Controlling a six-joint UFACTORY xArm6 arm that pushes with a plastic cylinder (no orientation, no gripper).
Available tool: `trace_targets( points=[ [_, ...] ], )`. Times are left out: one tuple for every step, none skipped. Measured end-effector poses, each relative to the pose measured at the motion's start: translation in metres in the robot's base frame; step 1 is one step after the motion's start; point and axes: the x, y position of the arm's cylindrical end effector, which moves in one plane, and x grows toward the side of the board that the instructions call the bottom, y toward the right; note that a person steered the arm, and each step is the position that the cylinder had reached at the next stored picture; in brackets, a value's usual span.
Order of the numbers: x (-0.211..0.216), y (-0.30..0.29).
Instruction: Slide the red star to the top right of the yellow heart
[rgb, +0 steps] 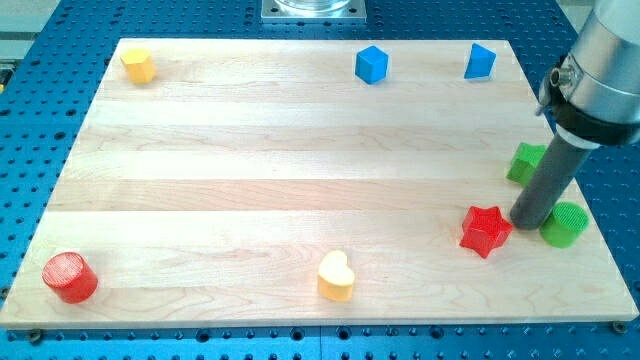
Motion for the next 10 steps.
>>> trace_targets(
  points=[
    [0.012,-0.006],
    [0.023,-0.037],
    [0.03,-0.07],
    [0.032,-0.108],
    [0.032,-0.148],
    [0.034,-0.151],
    [0.063,-0.151],
    [0.093,-0.151],
    [0.093,-0.156],
    [0.068,-0.165]
  ],
)
